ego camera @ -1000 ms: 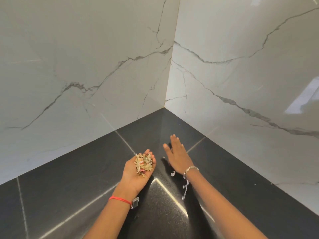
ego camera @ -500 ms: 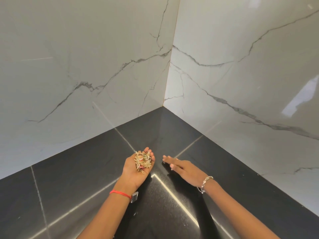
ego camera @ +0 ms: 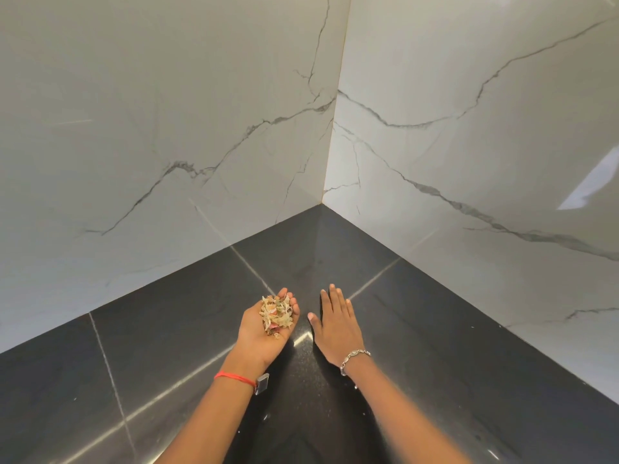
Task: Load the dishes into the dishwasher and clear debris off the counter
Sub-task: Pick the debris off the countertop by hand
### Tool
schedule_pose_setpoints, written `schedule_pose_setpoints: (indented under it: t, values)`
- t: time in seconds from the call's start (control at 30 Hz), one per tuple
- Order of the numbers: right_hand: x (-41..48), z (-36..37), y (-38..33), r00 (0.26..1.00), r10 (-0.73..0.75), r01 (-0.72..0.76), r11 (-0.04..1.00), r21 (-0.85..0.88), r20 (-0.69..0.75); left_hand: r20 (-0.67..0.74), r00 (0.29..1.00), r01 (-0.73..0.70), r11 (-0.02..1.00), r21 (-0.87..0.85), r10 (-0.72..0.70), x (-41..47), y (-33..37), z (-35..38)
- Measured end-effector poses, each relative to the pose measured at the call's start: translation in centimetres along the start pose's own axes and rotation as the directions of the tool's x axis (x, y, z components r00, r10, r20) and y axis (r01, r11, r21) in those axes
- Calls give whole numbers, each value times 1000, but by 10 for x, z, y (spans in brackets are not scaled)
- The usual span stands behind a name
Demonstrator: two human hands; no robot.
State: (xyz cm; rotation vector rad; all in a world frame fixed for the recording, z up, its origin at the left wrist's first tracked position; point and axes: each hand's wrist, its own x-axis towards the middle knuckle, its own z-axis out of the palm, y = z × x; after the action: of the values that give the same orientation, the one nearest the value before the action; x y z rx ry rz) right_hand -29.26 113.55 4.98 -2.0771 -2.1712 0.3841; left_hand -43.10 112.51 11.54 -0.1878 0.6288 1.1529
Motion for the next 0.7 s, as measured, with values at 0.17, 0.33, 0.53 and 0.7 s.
schedule_pose_setpoints:
  t: [0.17, 0.33, 0.53, 0.7]
  values:
    - [-14, -13, 11, 987, -156, 155, 988, 17, 25, -4, 1000, 7, 1000, 13, -7, -6, 0, -3]
    - [-21, -22, 13, 991, -131, 130, 991, -33, -33, 3, 1000, 11, 1000, 22, -12, -14, -2, -5]
    - [-17, -39, -3, 995, -67, 57, 990, -131, -72, -6, 1000, 11, 1000, 10, -11, -17, -3, -10]
    - [-7, -46, -14, 999, -34, 35, 988, -154, 9, -23, 1000, 19, 1000, 20, -19, -14, -8, -12]
